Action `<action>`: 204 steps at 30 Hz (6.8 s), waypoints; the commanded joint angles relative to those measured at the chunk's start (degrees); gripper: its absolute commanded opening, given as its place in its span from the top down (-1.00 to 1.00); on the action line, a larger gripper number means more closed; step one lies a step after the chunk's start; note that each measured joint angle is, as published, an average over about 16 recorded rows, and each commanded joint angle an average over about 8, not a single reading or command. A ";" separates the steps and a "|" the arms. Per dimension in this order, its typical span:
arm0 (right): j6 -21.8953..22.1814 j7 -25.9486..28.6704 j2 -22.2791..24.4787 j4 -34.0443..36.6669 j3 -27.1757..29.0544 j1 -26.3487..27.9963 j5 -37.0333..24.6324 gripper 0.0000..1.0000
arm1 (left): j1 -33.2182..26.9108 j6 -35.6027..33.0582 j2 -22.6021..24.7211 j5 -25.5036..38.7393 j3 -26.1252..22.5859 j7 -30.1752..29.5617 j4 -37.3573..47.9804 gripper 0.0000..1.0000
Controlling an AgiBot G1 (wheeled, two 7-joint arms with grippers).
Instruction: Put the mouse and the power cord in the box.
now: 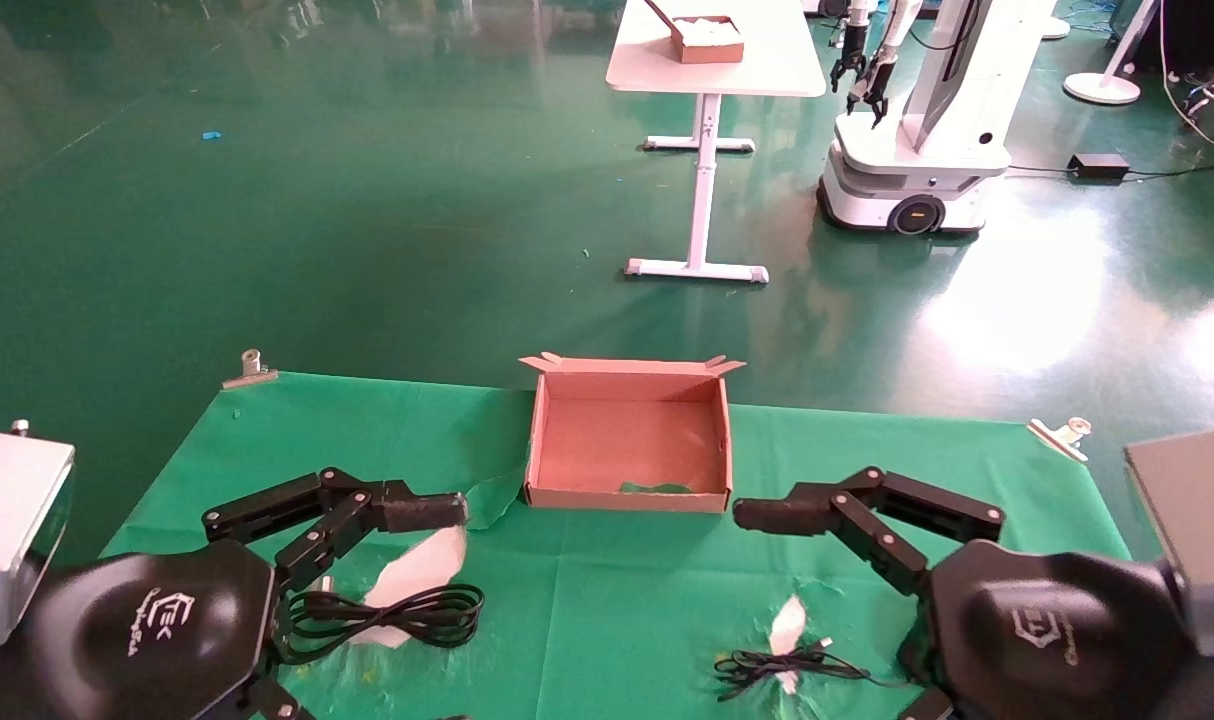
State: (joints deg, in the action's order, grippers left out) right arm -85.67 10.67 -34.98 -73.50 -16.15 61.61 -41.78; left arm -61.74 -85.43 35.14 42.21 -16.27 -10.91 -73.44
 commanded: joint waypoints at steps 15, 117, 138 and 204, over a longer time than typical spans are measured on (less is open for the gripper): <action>0.00 0.00 0.00 0.00 0.00 0.00 0.00 0.39 | 0.00 0.00 0.00 0.00 0.00 0.00 0.00 -1.00; 0.00 0.00 0.00 0.00 0.00 0.00 0.00 -1.00 | 0.00 0.00 0.00 0.00 0.00 0.00 0.00 -1.00; 0.25 -2.38 0.99 -0.06 -0.77 -1.05 -3.80 -1.00 | -1.45 -1.01 -1.55 8.56 -3.41 -0.54 -1.87 -1.00; 7.79 -3.02 -13.48 10.91 -20.96 16.52 -58.98 -1.00 | -24.94 16.41 32.13 92.22 -32.91 -13.77 24.51 -1.00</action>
State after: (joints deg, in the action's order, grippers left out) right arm -77.66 7.34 -48.24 -62.31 -36.88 77.79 -100.05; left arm -86.65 -69.04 67.24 134.45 -49.19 -24.73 -49.00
